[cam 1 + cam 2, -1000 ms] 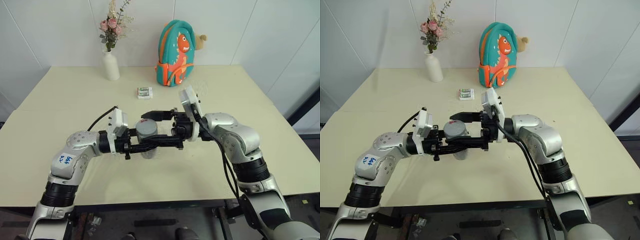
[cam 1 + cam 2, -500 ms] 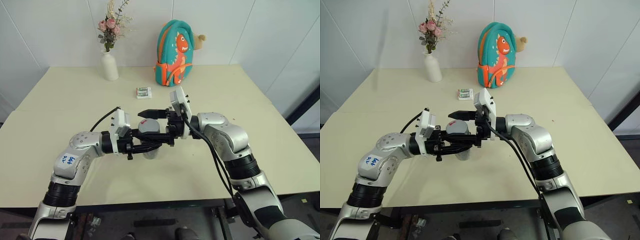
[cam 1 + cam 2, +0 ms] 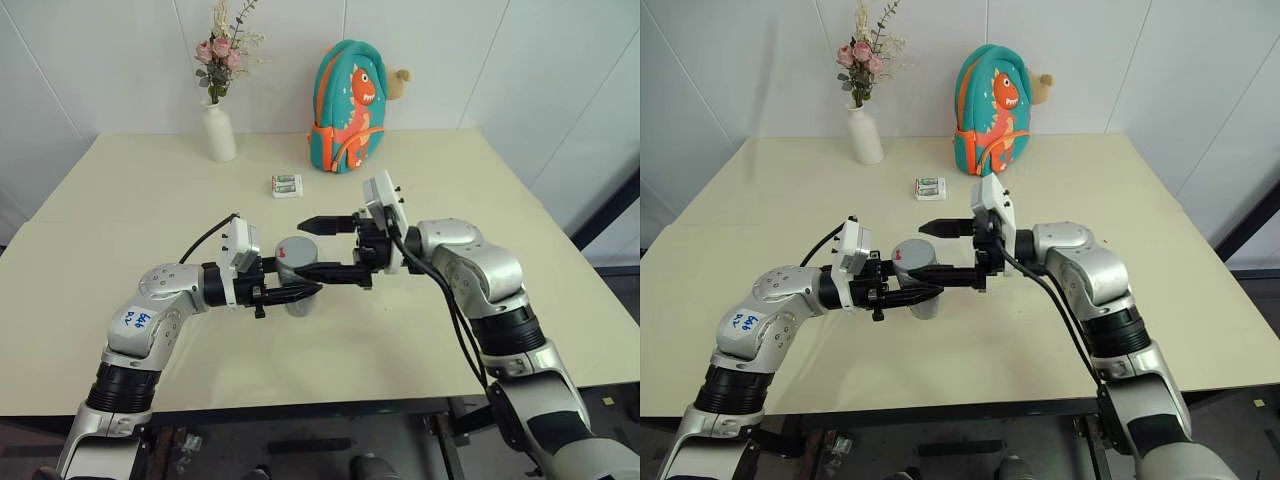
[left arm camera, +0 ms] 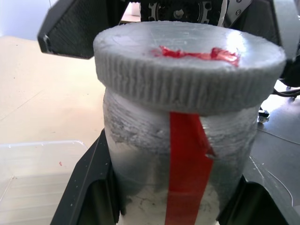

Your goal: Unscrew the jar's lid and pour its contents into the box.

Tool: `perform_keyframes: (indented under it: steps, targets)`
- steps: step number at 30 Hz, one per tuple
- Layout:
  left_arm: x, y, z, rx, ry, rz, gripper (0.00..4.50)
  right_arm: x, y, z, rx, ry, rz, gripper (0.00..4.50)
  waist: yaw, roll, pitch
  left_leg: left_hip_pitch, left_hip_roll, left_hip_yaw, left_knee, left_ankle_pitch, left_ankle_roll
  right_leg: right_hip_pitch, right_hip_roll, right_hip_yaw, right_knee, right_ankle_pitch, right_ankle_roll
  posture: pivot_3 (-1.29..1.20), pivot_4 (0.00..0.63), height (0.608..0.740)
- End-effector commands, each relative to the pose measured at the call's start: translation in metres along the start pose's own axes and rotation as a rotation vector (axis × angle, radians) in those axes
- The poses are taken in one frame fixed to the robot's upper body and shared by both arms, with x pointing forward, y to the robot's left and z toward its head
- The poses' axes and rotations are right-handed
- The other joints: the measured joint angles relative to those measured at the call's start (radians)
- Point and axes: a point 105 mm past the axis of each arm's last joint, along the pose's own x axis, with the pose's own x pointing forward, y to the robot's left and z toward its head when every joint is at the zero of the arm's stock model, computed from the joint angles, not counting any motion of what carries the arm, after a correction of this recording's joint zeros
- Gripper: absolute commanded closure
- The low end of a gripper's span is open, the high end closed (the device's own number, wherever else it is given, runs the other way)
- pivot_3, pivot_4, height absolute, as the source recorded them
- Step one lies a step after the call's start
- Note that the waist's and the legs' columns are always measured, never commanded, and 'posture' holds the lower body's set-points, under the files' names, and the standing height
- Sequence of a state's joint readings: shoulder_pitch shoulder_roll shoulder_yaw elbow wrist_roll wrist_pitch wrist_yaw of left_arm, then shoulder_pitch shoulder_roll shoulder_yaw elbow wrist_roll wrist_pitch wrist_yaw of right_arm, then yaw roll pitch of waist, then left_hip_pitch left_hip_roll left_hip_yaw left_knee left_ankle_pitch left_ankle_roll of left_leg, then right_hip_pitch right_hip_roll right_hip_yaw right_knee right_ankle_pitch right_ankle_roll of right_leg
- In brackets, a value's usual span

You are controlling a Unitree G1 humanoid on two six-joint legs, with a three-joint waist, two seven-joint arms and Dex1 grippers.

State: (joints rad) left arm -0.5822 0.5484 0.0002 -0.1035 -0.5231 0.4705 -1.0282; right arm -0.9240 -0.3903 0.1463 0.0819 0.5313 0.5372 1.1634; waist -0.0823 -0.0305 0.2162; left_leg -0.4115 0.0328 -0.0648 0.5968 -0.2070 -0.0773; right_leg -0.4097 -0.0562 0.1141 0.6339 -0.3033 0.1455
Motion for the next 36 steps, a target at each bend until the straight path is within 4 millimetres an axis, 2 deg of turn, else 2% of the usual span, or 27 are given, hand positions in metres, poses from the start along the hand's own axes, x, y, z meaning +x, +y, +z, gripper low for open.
perform_keyframes:
  steps: [1,7,25,28,31,32,36]
  targets:
    - [0.003,-0.004,0.015,0.066,-0.034,-0.037,2.52,-0.009,0.002,0.015,-0.035,-0.043,-0.003,0.06,0.0,0.0,0.0,0.0,0.0,0.0,0.0,0.0,0.0,0.0,0.0,0.0,0.0,0.0,0.0,0.0,0.15,0.74]
    - [0.002,-0.004,0.015,0.068,-0.032,-0.039,2.52,-0.007,0.013,0.018,-0.006,-0.053,0.067,0.06,0.001,0.0,0.0,0.0,0.0,0.0,0.0,0.0,0.0,0.0,0.0,0.0,0.0,0.0,0.0,0.0,0.15,0.74]
    - [0.002,-0.005,0.014,0.065,-0.029,-0.037,2.52,0.018,0.016,0.018,-0.014,-0.064,0.117,0.06,0.0,0.0,0.0,0.0,0.0,0.0,0.0,0.0,0.0,0.0,0.0,0.0,0.0,0.0,0.0,0.0,0.15,0.74]
    - [0.002,-0.005,0.014,0.064,-0.03,-0.036,2.52,0.02,0.014,0.022,-0.02,-0.088,0.101,0.67,0.0,0.0,0.0,0.0,0.0,0.0,0.0,0.0,0.0,0.0,0.0,0.0,0.0,0.0,0.0,0.0,0.15,0.74]
    - [0.002,-0.005,0.014,0.062,-0.03,-0.035,2.52,0.02,0.014,0.023,-0.025,-0.091,0.098,1.72,0.002,0.0,0.0,0.0,0.0,0.0,0.0,0.0,0.0,0.0,0.0,0.0,0.0,0.0,0.0,0.0,0.15,0.74]
    - [0.002,-0.005,0.014,0.062,-0.03,-0.034,2.52,0.019,0.012,0.024,-0.021,-0.096,0.088,1.94,0.002,0.0,0.0,0.0,0.0,0.0,0.0,0.0,0.0,0.0,0.0,0.0,0.0,0.0,0.0,0.0,0.15,0.74]
    - [0.001,-0.005,0.013,0.063,-0.027,-0.032,2.52,0.015,0.011,0.031,0.022,-0.14,0.065,1.94,0.001,0.0,0.0,0.0,0.0,0.0,0.0,0.0,0.0,0.0,0.0,0.0,0.0,0.0,0.0,0.0,0.15,0.74]
